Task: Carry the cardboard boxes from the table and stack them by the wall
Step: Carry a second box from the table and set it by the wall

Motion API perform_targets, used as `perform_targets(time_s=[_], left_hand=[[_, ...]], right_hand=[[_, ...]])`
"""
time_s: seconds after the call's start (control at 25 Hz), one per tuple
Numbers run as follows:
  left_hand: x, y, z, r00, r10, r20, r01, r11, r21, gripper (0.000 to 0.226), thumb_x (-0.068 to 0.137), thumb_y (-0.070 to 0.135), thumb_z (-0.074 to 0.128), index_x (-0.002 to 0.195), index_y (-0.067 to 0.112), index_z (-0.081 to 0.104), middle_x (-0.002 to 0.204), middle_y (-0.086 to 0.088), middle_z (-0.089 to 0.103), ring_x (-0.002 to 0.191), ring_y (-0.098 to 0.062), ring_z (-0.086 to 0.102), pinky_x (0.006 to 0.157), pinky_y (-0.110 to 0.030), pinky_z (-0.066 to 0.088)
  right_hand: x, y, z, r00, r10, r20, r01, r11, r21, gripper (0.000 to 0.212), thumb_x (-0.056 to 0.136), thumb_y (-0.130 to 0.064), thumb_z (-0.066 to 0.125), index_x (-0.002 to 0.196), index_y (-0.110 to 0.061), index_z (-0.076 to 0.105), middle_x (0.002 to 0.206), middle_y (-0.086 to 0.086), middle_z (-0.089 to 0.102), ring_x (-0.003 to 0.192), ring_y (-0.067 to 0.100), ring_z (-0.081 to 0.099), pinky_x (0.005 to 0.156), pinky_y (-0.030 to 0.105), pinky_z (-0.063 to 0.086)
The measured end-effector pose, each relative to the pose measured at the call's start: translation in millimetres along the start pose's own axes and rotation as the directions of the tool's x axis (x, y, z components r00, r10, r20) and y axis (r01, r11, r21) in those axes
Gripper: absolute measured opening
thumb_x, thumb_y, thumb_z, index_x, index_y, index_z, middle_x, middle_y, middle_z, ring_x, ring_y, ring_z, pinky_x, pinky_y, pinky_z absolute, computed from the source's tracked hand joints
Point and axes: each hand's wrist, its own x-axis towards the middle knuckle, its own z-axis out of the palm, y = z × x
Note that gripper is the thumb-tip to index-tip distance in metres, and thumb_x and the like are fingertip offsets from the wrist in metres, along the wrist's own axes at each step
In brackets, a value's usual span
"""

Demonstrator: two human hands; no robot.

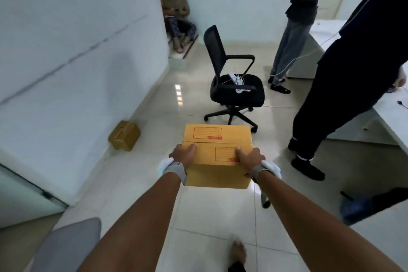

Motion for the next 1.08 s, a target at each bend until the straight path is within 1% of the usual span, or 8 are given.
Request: perform_targets(time_s=[0.12, 0.24, 0.4, 0.52, 0.72, 0.88, 0.96, 1.08], left_hand=[[40.4, 2.0, -26.7, 0.997, -0.052, -0.049, 0.05, 0.998, -0.041, 0.071, 0.085, 0.063, 0.048, 0.139, 0.017, 0.048, 0.134, -0.013, 0.058, 0.116, -0.041, 0.057, 0.096, -0.055, 0.052], [86.2, 11.3, -43.3, 0.989, -0.11, -0.101, 0.102, 0.991, -0.083, 0.075, 0.08, 0.066, 0.047, 0.138, 0.018, 0.048, 0.133, -0.014, 0.059, 0.114, -0.042, 0.057, 0.094, -0.056, 0.053], [133.8, 33.0, -62.0, 0.969, -0.197, -0.146, 0.171, 0.971, -0.169, 0.073, 0.082, 0.064, 0.049, 0.137, 0.017, 0.048, 0.134, -0.015, 0.057, 0.117, -0.043, 0.055, 0.096, -0.056, 0.052], [172.7, 49.9, -75.1, 0.945, -0.265, -0.193, 0.212, 0.943, -0.257, 0.076, 0.082, 0.065, 0.049, 0.14, 0.016, 0.046, 0.136, -0.016, 0.055, 0.12, -0.044, 0.054, 0.097, -0.056, 0.051], [234.5, 57.2, -102.2, 0.924, -0.316, -0.217, 0.246, 0.923, -0.294, 0.083, 0.071, 0.07, 0.044, 0.139, 0.022, 0.048, 0.134, -0.013, 0.058, 0.117, -0.042, 0.056, 0.095, -0.056, 0.052], [291.8, 57.4, -137.0, 0.91, -0.343, -0.233, 0.25, 0.903, -0.35, 0.073, 0.079, 0.067, 0.046, 0.139, 0.024, 0.047, 0.134, -0.013, 0.056, 0.119, -0.043, 0.054, 0.097, -0.057, 0.051], [320.1, 58.6, -158.6, 0.908, -0.339, -0.246, 0.24, 0.902, -0.359, 0.066, 0.083, 0.062, 0.048, 0.137, 0.025, 0.05, 0.133, -0.012, 0.057, 0.118, -0.042, 0.055, 0.097, -0.056, 0.051], [375.8, 60.1, -204.7, 0.901, -0.365, -0.233, 0.262, 0.888, -0.378, 0.072, 0.081, 0.063, 0.049, 0.142, 0.023, 0.046, 0.138, -0.012, 0.055, 0.121, -0.042, 0.054, 0.098, -0.056, 0.051]], right_hand=[[38.6, -42.9, 31.5, 0.996, -0.075, 0.049, 0.076, 0.997, -0.025, 0.077, 0.083, -0.067, 0.058, 0.135, -0.011, 0.042, 0.125, 0.016, 0.058, 0.107, 0.038, 0.061, 0.081, 0.055, 0.059], [90.8, -83.4, 60.1, 0.986, -0.134, 0.097, 0.142, 0.987, -0.079, 0.085, 0.076, -0.074, 0.055, 0.133, -0.013, 0.047, 0.124, 0.016, 0.062, 0.105, 0.038, 0.063, 0.081, 0.055, 0.059], [131.7, -145.6, 76.0, 0.972, -0.16, 0.169, 0.183, 0.974, -0.13, 0.076, 0.085, -0.067, 0.056, 0.133, -0.009, 0.045, 0.124, 0.018, 0.061, 0.105, 0.039, 0.063, 0.084, 0.054, 0.058], [172.3, -195.7, 93.7, 0.955, -0.185, 0.231, 0.228, 0.957, -0.179, 0.075, 0.085, -0.067, 0.055, 0.131, -0.008, 0.044, 0.123, 0.018, 0.06, 0.105, 0.039, 0.063, 0.086, 0.055, 0.057], [217.8, -256.6, 132.8, 0.923, -0.225, 0.312, 0.303, 0.925, -0.228, 0.072, 0.086, -0.067, 0.054, 0.13, -0.011, 0.043, 0.118, 0.015, 0.061, 0.101, 0.037, 0.063, 0.085, 0.053, 0.058], [251.8, -312.9, 180.9, 0.89, -0.254, 0.378, 0.36, 0.902, -0.241, 0.067, 0.084, -0.07, 0.055, 0.119, -0.014, 0.045, 0.107, 0.008, 0.06, 0.088, 0.029, 0.062, 0.082, 0.049, 0.059], [263.1, -340.5, 204.3, 0.884, -0.27, 0.383, 0.381, 0.889, -0.253, 0.072, 0.081, -0.072, 0.056, 0.123, -0.014, 0.045, 0.111, 0.01, 0.063, 0.091, 0.031, 0.064, 0.083, 0.049, 0.059], [286.9, -394.2, 252.3, 0.882, -0.279, 0.379, 0.391, 0.884, -0.258, 0.076, 0.079, -0.073, 0.057, 0.123, -0.013, 0.046, 0.114, 0.012, 0.064, 0.093, 0.033, 0.066, 0.082, 0.051, 0.059]])
